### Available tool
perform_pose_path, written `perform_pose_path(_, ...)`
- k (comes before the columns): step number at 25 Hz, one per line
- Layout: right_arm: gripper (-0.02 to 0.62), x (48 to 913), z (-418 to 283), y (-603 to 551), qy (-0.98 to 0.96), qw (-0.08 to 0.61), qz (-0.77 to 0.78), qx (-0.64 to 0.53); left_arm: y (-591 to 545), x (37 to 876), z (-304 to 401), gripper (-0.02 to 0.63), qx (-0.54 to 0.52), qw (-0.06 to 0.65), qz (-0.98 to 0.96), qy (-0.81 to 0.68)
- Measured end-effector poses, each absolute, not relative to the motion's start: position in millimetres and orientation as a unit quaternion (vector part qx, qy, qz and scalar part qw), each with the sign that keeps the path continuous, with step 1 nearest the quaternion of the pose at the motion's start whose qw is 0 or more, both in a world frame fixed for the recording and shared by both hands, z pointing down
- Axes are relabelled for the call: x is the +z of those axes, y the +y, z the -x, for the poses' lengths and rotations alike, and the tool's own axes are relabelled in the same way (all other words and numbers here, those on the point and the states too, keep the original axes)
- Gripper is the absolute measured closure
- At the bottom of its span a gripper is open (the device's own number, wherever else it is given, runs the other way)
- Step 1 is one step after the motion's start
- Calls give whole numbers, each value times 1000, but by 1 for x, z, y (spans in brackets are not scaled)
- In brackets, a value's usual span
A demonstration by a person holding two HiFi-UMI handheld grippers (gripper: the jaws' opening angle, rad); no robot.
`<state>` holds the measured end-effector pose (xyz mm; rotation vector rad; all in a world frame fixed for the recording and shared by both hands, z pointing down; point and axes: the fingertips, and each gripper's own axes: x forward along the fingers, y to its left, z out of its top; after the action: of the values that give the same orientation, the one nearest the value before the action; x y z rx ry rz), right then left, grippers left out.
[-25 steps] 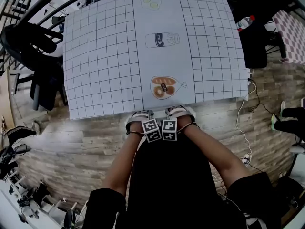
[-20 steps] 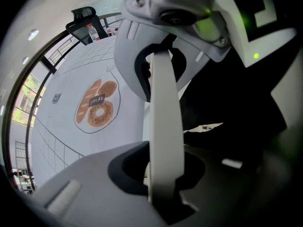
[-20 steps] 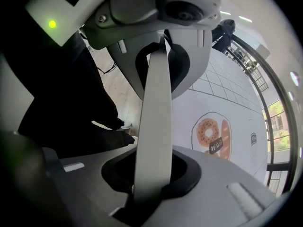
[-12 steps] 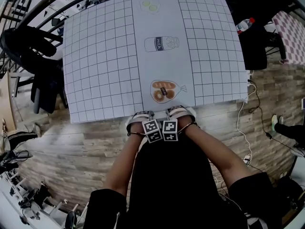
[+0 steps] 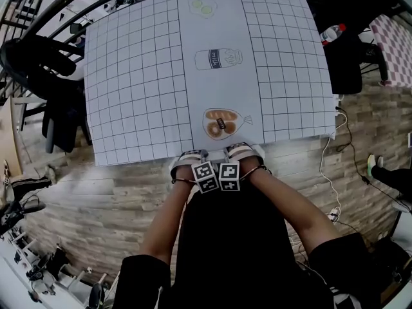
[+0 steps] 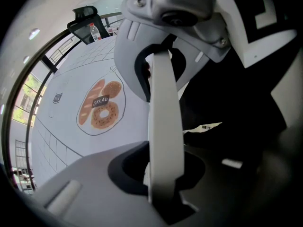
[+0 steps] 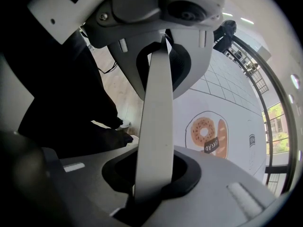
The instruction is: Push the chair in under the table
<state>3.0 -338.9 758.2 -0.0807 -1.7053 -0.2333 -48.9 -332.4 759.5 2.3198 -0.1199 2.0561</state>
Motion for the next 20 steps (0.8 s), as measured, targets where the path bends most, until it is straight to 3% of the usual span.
perform_pose_path(7,476,759,-5,-334,-747,657,46,-89,-332,753,50,503,650,75,-756,-33)
perform_pose_path(14,430,730,-2,-330,-764,643,16,-54,-333,722,47,479,627,64,-775,-52)
perform_pose_path(20,431,693,3,-332,-792,609,-42,-25,-332,678,49,489,571,98,-807,-113)
